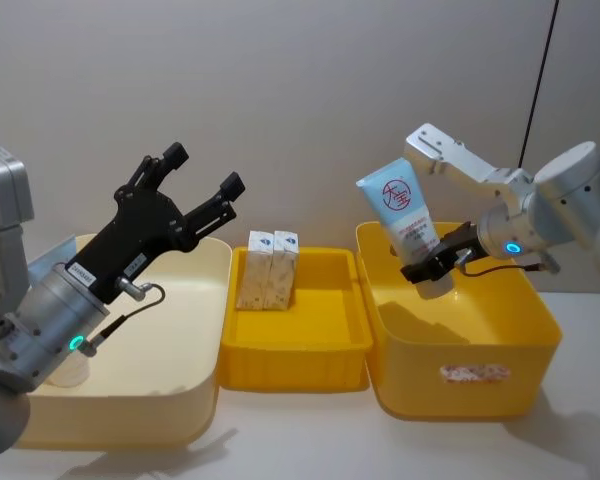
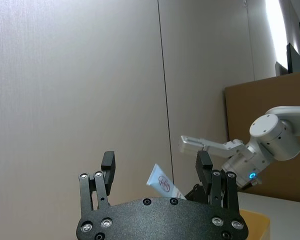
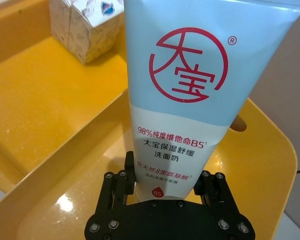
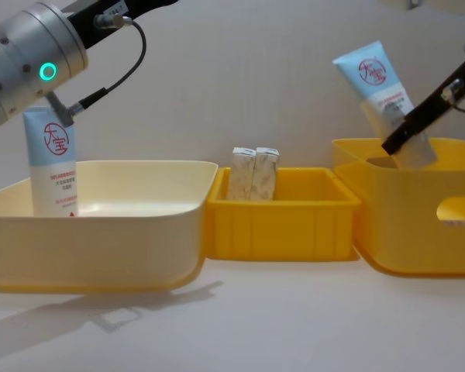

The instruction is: Bimanual collaborative sorting of washing and personal care products

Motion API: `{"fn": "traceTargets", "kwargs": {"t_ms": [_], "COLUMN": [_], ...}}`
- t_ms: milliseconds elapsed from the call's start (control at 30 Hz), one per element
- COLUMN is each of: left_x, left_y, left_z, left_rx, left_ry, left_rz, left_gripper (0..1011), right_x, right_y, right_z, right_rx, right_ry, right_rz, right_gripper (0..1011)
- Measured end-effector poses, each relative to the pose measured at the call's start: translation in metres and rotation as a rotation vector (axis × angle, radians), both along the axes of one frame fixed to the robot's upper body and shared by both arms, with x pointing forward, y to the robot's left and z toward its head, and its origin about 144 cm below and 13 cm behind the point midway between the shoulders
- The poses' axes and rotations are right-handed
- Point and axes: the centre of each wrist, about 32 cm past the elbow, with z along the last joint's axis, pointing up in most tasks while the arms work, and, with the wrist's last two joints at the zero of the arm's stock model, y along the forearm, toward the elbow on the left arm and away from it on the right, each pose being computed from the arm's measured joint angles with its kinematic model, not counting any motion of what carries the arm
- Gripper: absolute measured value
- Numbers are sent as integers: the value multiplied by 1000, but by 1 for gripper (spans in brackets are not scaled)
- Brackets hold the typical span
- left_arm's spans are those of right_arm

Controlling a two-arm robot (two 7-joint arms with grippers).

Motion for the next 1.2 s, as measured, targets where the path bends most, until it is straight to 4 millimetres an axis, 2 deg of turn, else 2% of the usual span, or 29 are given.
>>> {"fn": "traceTargets", "kwargs": {"t_ms": [100, 167, 200, 267, 467, 1200], "left_x": [0, 0, 0, 0, 0, 0], "left_y": [0, 0, 0, 0, 0, 0], "left_z": [0, 0, 0, 0, 0, 0], "left_rx": [0, 0, 0, 0, 0, 0], "left_ry": [0, 0, 0, 0, 0, 0], "left_rz": [0, 0, 0, 0, 0, 0], "left_gripper": [1003, 1003, 1003, 1003, 1003, 1003], "right_x": [5, 7, 8, 9, 11, 12], "right_y": [-1, -2, -2, -2, -2, -2], "right_z": [-1, -1, -1, -2, -3, -5], "right_rx": [-1, -3, -3, -4, -8, -12], "right_ry": [30, 47, 52, 68, 97, 139], "right_rz": [-5, -6, -7, -7, -8, -7], "right_gripper": [638, 725, 725, 820, 980, 1001]}}
